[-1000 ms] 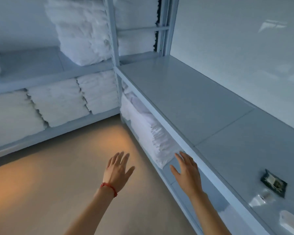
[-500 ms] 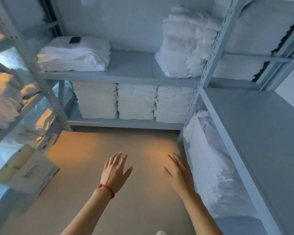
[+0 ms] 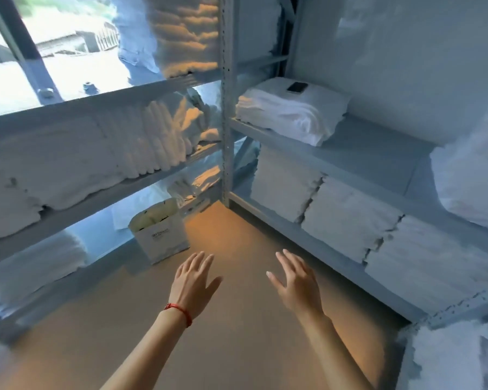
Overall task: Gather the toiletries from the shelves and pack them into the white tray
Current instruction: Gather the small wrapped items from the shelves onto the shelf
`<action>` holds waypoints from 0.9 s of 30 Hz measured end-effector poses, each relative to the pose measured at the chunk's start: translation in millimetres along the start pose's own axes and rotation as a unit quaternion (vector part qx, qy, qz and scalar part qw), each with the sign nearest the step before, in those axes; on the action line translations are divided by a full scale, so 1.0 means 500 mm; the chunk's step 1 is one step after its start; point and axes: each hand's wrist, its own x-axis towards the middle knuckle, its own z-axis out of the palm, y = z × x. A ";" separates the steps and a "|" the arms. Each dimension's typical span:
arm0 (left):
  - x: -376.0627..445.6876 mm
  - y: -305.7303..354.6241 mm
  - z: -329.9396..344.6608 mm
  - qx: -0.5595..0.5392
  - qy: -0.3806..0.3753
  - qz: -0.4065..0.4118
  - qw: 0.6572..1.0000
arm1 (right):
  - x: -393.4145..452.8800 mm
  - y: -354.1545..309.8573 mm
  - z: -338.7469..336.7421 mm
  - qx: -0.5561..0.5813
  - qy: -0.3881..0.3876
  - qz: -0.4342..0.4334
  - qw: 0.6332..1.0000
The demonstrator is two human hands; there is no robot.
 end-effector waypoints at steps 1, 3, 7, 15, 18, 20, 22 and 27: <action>0.005 -0.013 -0.005 0.003 0.009 -0.014 1.000 | 0.022 -0.008 0.013 0.005 -0.008 -0.018 1.000; 0.016 -0.040 -0.017 0.009 0.025 -0.042 0.999 | 0.069 -0.029 0.041 0.016 -0.023 -0.050 0.998; 0.056 -0.116 -0.048 0.024 0.039 -0.094 0.994 | 0.173 -0.089 0.100 0.042 -0.041 -0.103 0.993; 0.204 -0.336 -0.122 0.027 0.057 -0.159 0.985 | 0.413 -0.254 0.236 0.058 -0.059 -0.164 0.983; 0.267 -0.419 -0.172 0.029 0.069 -0.165 0.983 | 0.508 -0.327 0.278 0.068 -0.061 -0.174 0.981; 0.312 -0.472 -0.207 0.032 0.084 -0.170 0.981 | 0.570 -0.376 0.297 0.073 -0.050 -0.182 0.979; 0.357 -0.524 -0.239 0.028 0.100 -0.176 0.979 | 0.633 -0.418 0.315 0.086 -0.038 -0.186 0.978; 0.453 -0.618 -0.290 0.031 0.114 -0.189 0.975 | 0.763 -0.492 0.361 0.110 -0.037 -0.192 0.975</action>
